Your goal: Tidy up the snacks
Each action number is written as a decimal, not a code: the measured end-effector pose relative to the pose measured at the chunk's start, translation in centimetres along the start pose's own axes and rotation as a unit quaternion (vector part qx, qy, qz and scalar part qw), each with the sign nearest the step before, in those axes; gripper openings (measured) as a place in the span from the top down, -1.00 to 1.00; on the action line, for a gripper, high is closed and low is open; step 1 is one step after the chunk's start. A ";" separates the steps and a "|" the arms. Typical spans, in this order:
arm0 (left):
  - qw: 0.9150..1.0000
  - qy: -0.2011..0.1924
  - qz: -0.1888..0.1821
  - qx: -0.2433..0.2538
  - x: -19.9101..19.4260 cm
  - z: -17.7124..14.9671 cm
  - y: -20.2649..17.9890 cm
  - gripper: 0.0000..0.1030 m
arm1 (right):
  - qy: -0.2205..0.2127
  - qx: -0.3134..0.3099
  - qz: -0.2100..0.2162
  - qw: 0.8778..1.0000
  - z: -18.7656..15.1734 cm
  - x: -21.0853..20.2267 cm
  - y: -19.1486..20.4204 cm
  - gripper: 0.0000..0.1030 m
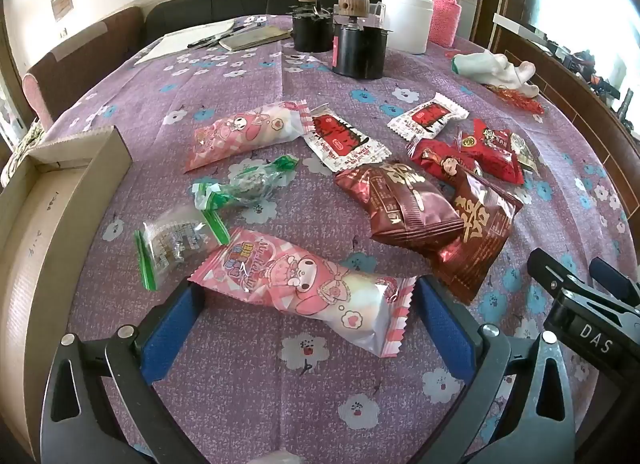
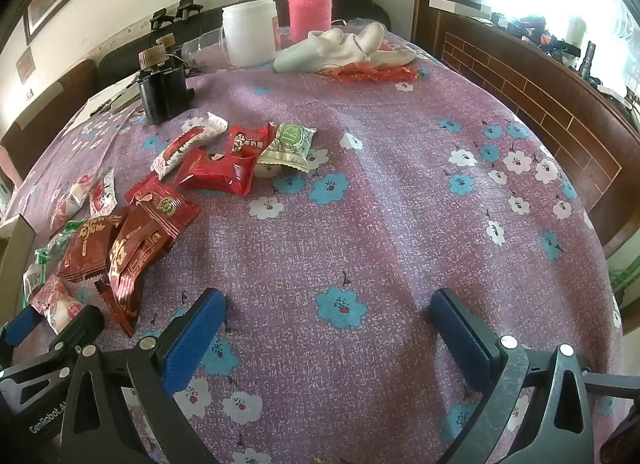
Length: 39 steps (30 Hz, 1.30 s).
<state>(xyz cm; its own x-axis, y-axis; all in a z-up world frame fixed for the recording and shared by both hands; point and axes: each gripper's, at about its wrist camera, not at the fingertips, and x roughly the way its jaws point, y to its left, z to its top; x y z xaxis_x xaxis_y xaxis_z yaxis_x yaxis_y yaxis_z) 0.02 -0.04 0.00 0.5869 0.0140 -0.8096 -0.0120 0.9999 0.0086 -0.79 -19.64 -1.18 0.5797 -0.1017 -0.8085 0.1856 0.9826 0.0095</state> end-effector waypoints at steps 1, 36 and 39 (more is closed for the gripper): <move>1.000 -0.001 -0.001 0.000 0.0 0.0 0.0 -1.00 | 0.001 0.000 0.000 1.000 0.0 0.0 0.0 -1.00; 0.998 0.014 -0.037 0.052 -2.4 -2.7 0.1 -1.00 | -0.002 -0.001 -0.001 1.000 0.0 0.0 0.0 -1.00; 0.997 0.023 -0.044 0.059 -2.6 -2.8 0.2 -1.00 | -0.002 -0.001 -0.001 1.000 0.0 0.0 0.0 -1.00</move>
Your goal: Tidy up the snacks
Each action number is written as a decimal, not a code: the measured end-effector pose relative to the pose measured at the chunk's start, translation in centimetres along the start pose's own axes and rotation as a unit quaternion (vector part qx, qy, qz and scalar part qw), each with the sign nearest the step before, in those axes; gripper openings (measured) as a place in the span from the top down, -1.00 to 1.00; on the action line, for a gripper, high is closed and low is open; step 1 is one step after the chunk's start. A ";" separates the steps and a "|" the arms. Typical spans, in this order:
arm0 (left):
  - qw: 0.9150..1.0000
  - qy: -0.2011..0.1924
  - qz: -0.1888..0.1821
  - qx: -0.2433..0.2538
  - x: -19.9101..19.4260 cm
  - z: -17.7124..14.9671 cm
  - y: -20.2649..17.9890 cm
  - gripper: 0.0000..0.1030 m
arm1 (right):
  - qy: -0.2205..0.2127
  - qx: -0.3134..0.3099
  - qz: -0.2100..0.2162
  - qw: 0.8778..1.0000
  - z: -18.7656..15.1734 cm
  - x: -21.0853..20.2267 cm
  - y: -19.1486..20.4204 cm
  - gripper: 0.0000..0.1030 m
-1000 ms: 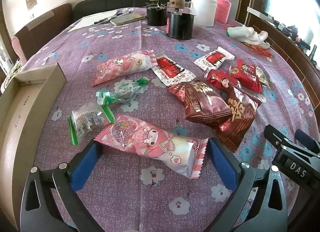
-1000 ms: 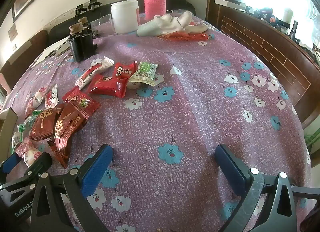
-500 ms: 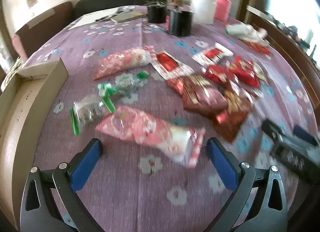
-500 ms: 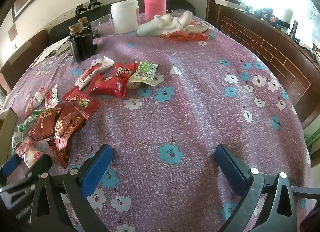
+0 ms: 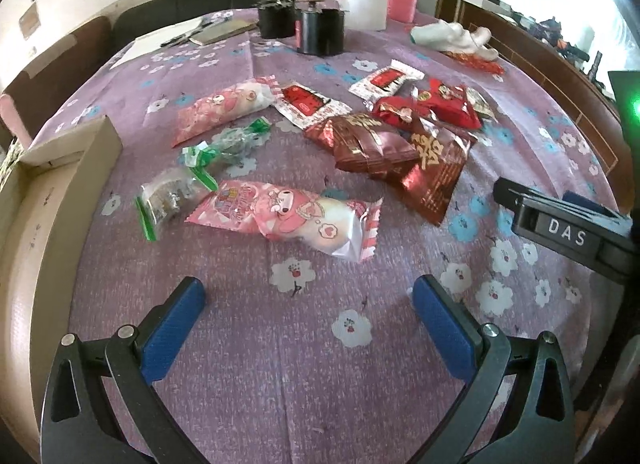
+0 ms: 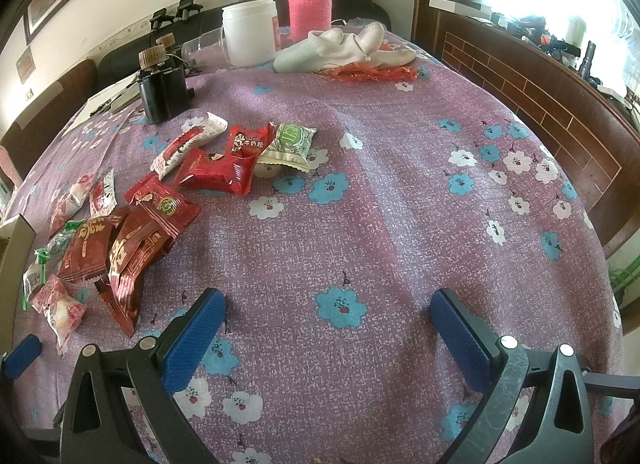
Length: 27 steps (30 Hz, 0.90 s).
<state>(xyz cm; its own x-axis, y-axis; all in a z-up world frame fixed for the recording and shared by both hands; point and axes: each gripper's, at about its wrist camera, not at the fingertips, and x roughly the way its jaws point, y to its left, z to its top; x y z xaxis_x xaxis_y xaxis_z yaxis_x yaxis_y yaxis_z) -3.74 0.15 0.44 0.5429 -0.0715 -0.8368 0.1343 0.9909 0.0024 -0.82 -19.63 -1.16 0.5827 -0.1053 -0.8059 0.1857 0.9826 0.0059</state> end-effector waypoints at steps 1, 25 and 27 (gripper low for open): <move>1.000 0.002 -0.002 0.001 0.0 0.0 0.0 -1.00 | 0.000 0.000 0.000 1.000 0.0 0.0 0.0 -1.00; 0.973 -0.186 -0.042 -0.127 -16.9 -2.7 11.5 -1.00 | 0.036 -0.006 0.001 0.999 -0.4 -0.5 0.1 -1.00; 0.967 -0.216 -0.037 -0.130 -19.1 -3.3 12.3 -1.00 | 0.036 -0.008 -0.004 0.999 -0.7 -0.7 0.3 -1.00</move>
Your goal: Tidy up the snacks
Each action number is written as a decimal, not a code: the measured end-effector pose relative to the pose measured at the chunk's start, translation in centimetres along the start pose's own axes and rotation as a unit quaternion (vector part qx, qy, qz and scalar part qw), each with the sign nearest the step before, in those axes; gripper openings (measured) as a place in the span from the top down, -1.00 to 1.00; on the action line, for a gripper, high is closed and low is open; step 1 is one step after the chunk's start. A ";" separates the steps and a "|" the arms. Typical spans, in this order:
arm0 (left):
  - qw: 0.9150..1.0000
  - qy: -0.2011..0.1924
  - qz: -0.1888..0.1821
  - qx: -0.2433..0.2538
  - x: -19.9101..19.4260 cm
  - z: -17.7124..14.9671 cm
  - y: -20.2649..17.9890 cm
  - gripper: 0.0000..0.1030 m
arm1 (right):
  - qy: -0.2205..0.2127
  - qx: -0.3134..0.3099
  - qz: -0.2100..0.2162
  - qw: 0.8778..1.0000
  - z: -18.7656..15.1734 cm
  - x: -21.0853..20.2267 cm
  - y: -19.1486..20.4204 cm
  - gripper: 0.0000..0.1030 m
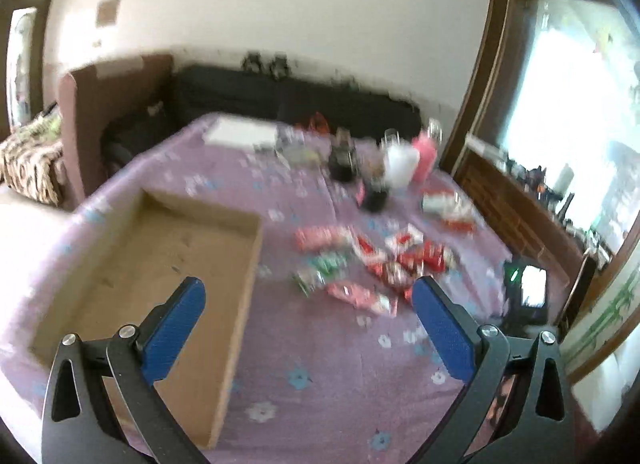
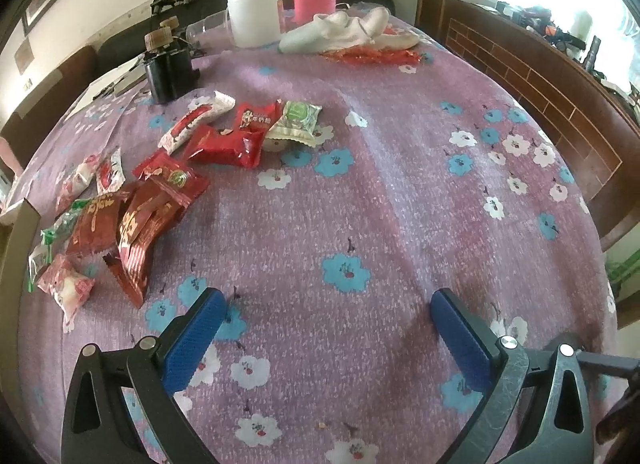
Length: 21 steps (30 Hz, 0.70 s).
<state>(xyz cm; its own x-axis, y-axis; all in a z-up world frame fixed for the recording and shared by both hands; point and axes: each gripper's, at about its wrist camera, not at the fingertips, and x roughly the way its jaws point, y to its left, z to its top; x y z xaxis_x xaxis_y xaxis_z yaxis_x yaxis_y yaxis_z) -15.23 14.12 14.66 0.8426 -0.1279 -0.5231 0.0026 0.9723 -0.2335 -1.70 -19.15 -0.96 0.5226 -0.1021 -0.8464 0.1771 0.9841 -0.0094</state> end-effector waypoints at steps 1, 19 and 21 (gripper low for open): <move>1.000 -0.015 -0.001 -0.001 -1.2 0.4 0.4 -1.00 | -0.001 -0.004 -0.003 1.000 -0.2 -0.3 0.3 -1.00; 0.985 -0.155 -0.061 0.043 -17.4 10.5 1.9 -1.00 | -0.321 -0.101 0.029 0.941 -0.4 -26.3 6.2 -0.99; 0.984 -0.162 -0.061 0.051 -18.6 12.8 1.6 -1.00 | -0.357 -0.105 0.038 0.928 0.7 -30.4 6.1 -0.99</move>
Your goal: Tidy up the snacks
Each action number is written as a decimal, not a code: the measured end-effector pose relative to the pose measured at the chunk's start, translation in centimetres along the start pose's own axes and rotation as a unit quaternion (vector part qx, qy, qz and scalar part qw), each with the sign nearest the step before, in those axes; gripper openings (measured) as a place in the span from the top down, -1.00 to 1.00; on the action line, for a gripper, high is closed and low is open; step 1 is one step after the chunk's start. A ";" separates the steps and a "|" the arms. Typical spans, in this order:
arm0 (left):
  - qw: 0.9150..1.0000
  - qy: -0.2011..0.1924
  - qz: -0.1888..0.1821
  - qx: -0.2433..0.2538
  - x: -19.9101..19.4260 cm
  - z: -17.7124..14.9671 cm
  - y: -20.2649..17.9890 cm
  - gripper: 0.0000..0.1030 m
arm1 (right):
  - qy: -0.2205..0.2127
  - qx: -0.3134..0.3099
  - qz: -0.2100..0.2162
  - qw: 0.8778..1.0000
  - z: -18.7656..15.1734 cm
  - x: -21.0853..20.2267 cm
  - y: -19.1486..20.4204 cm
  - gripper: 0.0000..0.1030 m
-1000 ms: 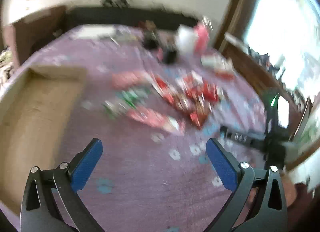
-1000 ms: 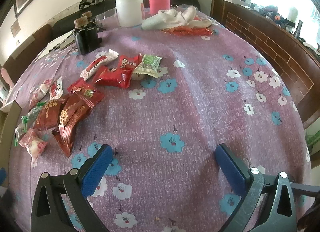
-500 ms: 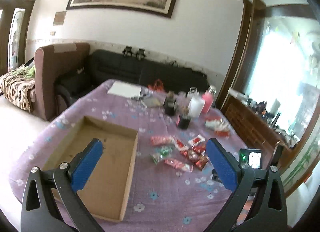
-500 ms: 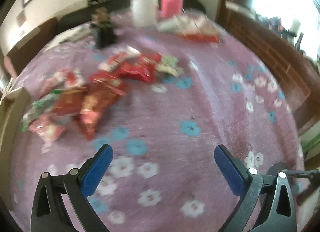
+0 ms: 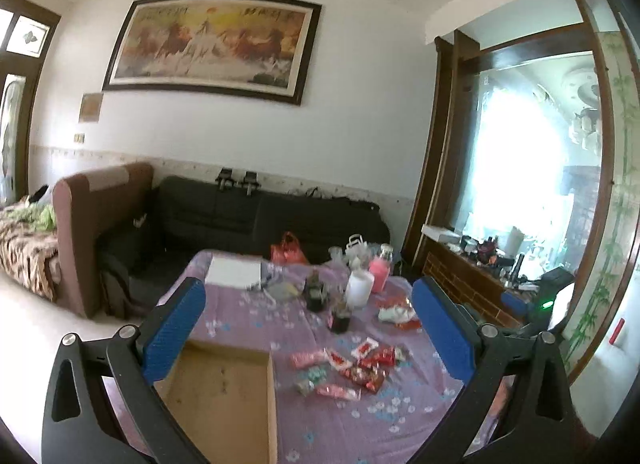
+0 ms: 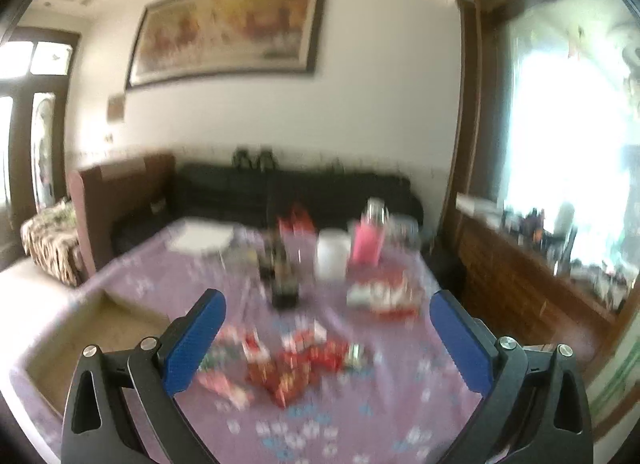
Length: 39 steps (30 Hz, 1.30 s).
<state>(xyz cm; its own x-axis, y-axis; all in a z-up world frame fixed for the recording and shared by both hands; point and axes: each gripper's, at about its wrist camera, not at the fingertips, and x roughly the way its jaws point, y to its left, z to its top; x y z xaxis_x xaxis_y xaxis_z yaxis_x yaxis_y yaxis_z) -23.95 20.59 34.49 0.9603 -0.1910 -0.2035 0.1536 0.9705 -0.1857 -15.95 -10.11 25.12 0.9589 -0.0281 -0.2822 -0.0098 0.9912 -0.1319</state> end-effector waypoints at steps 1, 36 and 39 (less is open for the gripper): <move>1.000 -0.004 0.003 0.007 -0.3 1.3 -0.1 -1.00 | -0.018 0.000 0.006 1.000 2.0 -1.1 -0.3 -0.99; 0.919 0.393 -0.018 0.021 32.7 -22.3 1.4 -0.44 | 0.296 -0.063 0.211 0.930 -17.1 22.8 10.7 -0.02; 0.913 0.403 -0.014 0.058 34.3 -23.4 0.5 -0.44 | 0.303 -0.038 0.228 0.925 -16.9 22.7 9.7 0.23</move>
<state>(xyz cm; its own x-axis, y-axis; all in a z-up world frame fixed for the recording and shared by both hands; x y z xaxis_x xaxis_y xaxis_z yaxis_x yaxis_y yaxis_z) 3.58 11.10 4.90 0.4795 -0.2172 -0.8502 0.2448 0.9635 -0.1081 0.90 -3.32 1.39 0.5164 0.3000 -0.8020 -0.4152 0.9069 0.0719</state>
